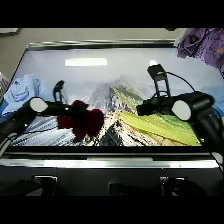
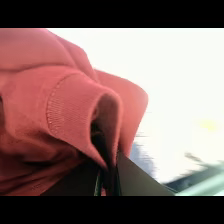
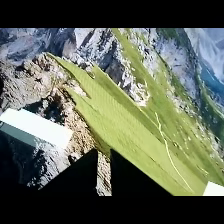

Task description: Fold the clothes and pants, and hang the long-sleeved shirts on hangers.

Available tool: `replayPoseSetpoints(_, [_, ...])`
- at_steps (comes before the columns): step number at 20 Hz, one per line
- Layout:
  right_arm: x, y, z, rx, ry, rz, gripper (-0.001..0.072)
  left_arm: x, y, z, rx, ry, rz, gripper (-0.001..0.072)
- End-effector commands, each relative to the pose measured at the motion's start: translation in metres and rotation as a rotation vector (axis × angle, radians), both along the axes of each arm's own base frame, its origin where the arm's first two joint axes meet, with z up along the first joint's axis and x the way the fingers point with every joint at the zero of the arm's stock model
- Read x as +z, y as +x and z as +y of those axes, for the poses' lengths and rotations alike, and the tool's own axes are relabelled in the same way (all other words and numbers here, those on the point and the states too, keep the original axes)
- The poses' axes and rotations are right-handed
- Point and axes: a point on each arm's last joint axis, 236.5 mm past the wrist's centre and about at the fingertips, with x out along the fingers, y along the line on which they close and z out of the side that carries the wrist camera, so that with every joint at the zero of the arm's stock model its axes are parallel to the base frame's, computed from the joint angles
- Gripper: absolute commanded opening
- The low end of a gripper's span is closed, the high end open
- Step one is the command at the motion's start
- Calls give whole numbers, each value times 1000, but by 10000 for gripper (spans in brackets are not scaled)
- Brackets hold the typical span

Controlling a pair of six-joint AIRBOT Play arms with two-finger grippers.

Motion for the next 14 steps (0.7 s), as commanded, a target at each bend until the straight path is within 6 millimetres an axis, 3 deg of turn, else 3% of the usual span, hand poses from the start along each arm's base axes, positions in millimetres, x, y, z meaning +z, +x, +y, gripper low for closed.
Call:
replayPoseSetpoints(1, [15, -35, -39, -26, -116, 26, 146, 26, -17, -103, -22, -155, -63, 14])
replayPoseSetpoints(3, [17, -47, -50, -35, -145, 47, 164, -2, -21, -124, 8, -154, -6, 32])
replayPoseSetpoints(5, [13, -49, -56, -42, -170, 58, 373, -16, -14, -120, 58, -151, 41, 112])
replayPoseSetpoints(6, [10, -47, -59, -43, -186, 55, 436, -13, -5, -110, 83, -154, 35, 380])
replayPoseSetpoints(7, [6, -45, -68, -40, -234, 50, 436, -6, 7, -94, 118, -162, 28, 685])
replayPoseSetpoints(9, [7, -34, -107, -98, -386, 8, 436, 10, 28, -52, 163, -155, 2, 712])
replayPoseSetpoints(11, [-3, -25, -127, -286, -259, 21, 436, 20, 44, 4, 199, -107, -20, 712])
replayPoseSetpoints(12, [-19, -24, -124, -358, -122, 68, 436, 20, 48, 29, 221, -78, -15, 713])
replayPoseSetpoints(14, [-60, -30, -89, -412, 225, 219, 462, 14, 50, 75, 273, -32, 26, 712])
